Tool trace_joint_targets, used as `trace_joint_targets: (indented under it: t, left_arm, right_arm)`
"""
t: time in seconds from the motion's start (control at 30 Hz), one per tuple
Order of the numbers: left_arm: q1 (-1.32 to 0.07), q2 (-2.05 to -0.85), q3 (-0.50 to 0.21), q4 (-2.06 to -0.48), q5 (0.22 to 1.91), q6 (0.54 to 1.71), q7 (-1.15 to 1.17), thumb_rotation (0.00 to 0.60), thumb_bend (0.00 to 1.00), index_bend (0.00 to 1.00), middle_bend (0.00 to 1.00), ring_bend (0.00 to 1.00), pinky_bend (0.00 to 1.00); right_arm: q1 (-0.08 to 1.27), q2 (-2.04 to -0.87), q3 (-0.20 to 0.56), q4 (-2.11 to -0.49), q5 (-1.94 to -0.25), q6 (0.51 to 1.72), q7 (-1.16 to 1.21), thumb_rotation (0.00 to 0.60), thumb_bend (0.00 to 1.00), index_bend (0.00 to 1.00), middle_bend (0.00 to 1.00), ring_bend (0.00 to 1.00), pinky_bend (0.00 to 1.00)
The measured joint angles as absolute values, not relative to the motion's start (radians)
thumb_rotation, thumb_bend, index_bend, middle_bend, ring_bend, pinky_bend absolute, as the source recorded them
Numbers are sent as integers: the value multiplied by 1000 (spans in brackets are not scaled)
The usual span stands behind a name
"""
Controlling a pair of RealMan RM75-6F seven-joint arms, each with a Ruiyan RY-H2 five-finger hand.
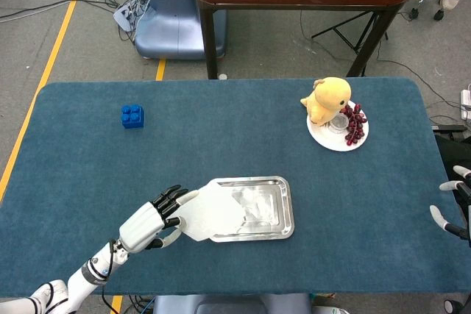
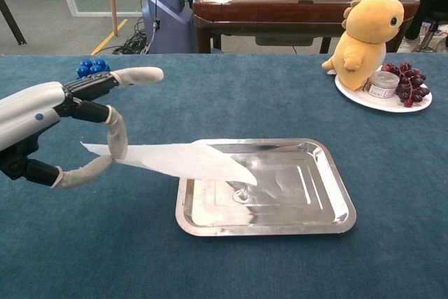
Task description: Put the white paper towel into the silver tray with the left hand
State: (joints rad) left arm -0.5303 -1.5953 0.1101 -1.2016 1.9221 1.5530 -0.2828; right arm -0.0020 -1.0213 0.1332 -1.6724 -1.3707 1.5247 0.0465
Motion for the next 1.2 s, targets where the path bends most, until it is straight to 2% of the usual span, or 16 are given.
trace_joint_targets:
  t: [0.47, 1.2]
  left_arm:
    - [-530, -1624, 120, -1167, 1919, 1526, -255, 600, 568, 683, 43, 0, 23]
    - [-549, -1703, 32, -1114, 1790, 1442, -206, 600, 568, 684, 43, 0, 27]
  right_arm:
    - [-2, -1021, 135, -1671, -1367, 1523, 50, 600, 255, 410, 209, 121, 66]
    - [-7, -1014, 137, -1669, -1366, 1528, 69, 600, 254, 410, 208, 121, 66]
